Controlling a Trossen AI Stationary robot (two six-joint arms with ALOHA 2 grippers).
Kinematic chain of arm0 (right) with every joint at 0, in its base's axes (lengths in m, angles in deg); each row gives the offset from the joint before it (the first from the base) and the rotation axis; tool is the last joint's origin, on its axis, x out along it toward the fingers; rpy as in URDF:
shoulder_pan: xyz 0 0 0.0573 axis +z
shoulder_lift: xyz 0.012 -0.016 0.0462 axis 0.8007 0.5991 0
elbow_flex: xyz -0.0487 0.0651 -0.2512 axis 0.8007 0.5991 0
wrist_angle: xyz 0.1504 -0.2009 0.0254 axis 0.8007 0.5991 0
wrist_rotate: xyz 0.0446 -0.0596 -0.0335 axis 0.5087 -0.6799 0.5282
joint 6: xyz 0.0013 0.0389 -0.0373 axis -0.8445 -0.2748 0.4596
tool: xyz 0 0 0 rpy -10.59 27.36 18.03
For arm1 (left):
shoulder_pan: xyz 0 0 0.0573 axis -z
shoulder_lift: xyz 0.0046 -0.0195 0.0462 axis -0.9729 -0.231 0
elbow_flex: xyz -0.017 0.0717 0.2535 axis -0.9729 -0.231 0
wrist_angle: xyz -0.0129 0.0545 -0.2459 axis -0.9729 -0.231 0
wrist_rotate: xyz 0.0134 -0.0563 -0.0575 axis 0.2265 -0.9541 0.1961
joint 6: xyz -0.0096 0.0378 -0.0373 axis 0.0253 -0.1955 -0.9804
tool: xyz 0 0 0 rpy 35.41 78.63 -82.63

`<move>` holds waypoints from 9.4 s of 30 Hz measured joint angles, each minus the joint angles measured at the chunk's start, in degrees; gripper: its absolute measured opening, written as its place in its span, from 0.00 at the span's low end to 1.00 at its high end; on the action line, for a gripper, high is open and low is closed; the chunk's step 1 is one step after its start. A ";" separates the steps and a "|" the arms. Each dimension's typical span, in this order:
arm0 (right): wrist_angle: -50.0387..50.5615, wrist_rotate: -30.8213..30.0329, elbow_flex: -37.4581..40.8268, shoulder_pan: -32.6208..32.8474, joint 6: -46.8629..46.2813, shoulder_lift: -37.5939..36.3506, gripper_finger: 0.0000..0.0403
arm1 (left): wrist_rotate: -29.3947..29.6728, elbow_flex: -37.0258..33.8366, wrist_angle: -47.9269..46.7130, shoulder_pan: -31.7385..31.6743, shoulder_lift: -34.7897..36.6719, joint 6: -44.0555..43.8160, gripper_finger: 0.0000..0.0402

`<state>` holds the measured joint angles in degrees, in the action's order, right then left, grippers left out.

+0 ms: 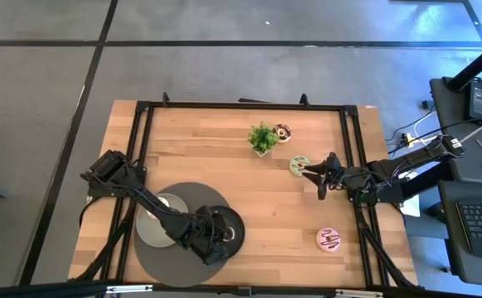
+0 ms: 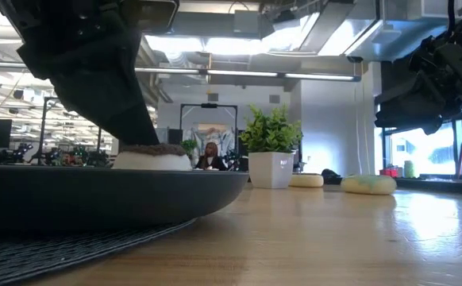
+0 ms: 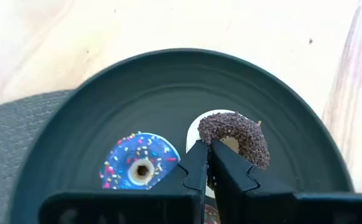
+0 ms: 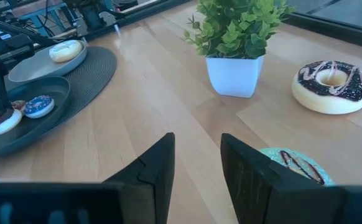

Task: Pick & Place donuts
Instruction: Put the small dark brown donut on the black plate, then put the big light green donut on the gray plate

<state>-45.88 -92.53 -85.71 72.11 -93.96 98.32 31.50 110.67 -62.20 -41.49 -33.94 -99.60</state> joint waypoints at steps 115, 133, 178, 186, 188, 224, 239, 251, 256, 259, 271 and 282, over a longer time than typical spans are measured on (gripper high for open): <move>29.09 3.95 -23.39 -3.49 -1.03 12.08 0.33 | -4.84 -0.02 7.62 -15.53 15.43 17.28 0.18; 41.60 28.71 -29.73 -12.14 -13.15 24.98 0.33 | 1.13 -0.02 12.23 -19.25 15.39 20.76 0.58; 28.23 24.45 -29.66 -32.79 -12.83 48.89 0.49 | -2.97 0.00 12.41 -19.88 15.37 18.50 0.56; 27.37 22.93 -29.66 -32.74 -13.59 48.93 0.65 | -2.97 0.00 12.09 -19.88 15.37 18.59 0.56; 27.02 22.03 -29.66 -32.74 -13.58 49.40 0.66 | -2.97 0.00 12.09 -19.88 15.37 18.59 0.56; 24.13 29.40 -45.44 -18.30 -0.33 54.75 0.14 | -4.59 0.02 -3.26 -15.97 21.31 8.01 0.56; 15.91 34.17 -70.47 -19.98 12.57 76.50 0.14 | 5.34 0.04 -18.29 -4.37 32.29 -5.81 0.56; 16.22 36.49 -80.66 -19.92 11.95 94.49 0.14 | 8.76 0.04 -26.10 1.20 32.20 -18.55 0.56; 16.42 36.80 -80.83 -19.91 10.56 97.30 0.14 | 9.64 0.04 -26.14 1.16 32.20 -18.72 0.56; 16.45 36.86 -80.83 -19.96 10.58 97.83 0.15 | 10.49 0.04 -26.14 1.14 32.20 -18.65 0.56; 17.72 38.44 -80.85 -20.21 7.55 97.39 0.47 | 14.37 0.04 -26.17 1.11 32.19 -17.49 0.56; 28.22 36.45 -80.81 -20.22 6.40 89.16 0.55 | 12.71 0.04 -26.29 -3.03 31.01 -17.35 0.56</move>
<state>-17.66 -56.08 -166.51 51.89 -87.56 187.49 44.22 110.71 -88.49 -44.52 -2.94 -116.95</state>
